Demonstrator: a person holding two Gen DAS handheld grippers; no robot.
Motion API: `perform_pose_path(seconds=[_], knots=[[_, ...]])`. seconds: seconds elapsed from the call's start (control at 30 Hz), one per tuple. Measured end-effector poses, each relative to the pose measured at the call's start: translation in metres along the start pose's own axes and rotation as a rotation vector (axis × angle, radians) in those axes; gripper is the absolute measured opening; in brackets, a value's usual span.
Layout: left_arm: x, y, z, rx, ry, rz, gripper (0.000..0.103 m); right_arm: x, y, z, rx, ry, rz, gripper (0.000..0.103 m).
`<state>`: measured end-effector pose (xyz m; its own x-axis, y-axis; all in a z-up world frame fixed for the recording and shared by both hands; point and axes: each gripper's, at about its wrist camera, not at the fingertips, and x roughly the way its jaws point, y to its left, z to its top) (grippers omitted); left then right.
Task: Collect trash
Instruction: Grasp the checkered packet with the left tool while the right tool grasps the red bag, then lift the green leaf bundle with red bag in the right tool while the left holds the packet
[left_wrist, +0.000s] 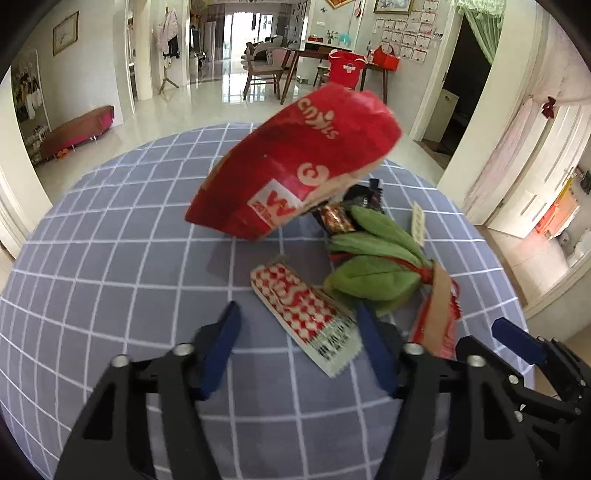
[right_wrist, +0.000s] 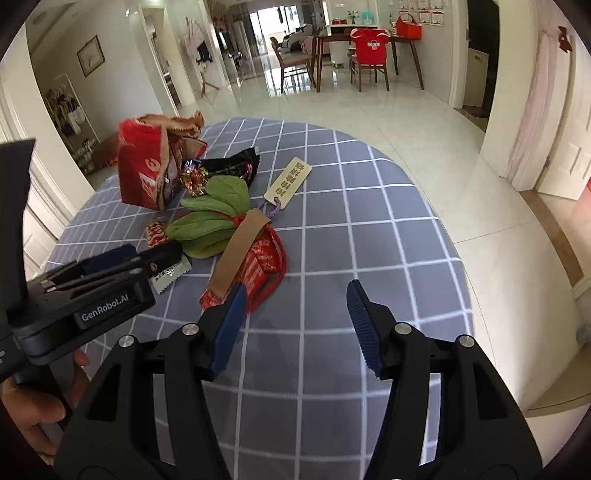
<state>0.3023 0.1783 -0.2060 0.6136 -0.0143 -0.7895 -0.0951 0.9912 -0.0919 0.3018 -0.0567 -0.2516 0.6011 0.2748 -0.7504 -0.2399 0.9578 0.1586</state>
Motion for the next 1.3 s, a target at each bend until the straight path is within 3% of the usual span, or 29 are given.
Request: perform_pose_path(seconds=[0.07,0.13,0.27,0.37,0.43,0.47,0.73,0.93,1.0,1.1,1.23,1.3], knots=[[0.002,0.000,0.000,0.021,-0.009,0.015,0.035,0.006,0.004,0.002,-0.012,0.008,-0.009,0.056],[0.001,0.003,0.000,0.021,-0.013,0.012,0.024,0.009,0.010,0.004,-0.025,0.009,-0.013,0.056],[-0.004,0.015,-0.005,-0.002,-0.010,-0.027,0.014,0.015,0.022,0.008,-0.049,0.014,-0.020,0.056],[-0.009,0.019,-0.009,0.001,-0.010,-0.037,0.010,0.020,0.032,0.010,-0.089,0.015,-0.043,0.056],[-0.015,0.025,-0.014,-0.001,-0.007,-0.052,0.009,0.022,0.038,0.010,-0.122,0.018,-0.065,0.046],[-0.017,0.028,-0.017,-0.008,-0.004,-0.062,0.008,0.021,0.040,0.010,-0.132,0.017,-0.064,0.032],[-0.043,0.038,-0.040,-0.024,-0.003,-0.098,0.005,0.003,0.022,-0.008,-0.076,0.027,0.011,0.027],[-0.061,0.023,-0.054,0.007,-0.004,-0.123,0.005,-0.022,0.006,-0.030,-0.017,0.027,0.026,0.031],[-0.067,0.018,-0.060,0.015,-0.005,-0.131,0.005,-0.030,0.005,-0.032,-0.007,0.009,0.014,0.046],[-0.073,0.011,-0.064,0.024,-0.008,-0.137,0.005,-0.044,0.006,-0.036,-0.017,-0.031,-0.015,0.047],[-0.077,0.011,-0.061,0.020,-0.018,-0.133,0.005,-0.044,0.008,-0.022,-0.040,-0.055,0.011,0.047],[-0.078,0.013,-0.057,0.016,-0.026,-0.130,0.005,-0.036,0.011,-0.012,-0.060,-0.060,0.022,0.058]])
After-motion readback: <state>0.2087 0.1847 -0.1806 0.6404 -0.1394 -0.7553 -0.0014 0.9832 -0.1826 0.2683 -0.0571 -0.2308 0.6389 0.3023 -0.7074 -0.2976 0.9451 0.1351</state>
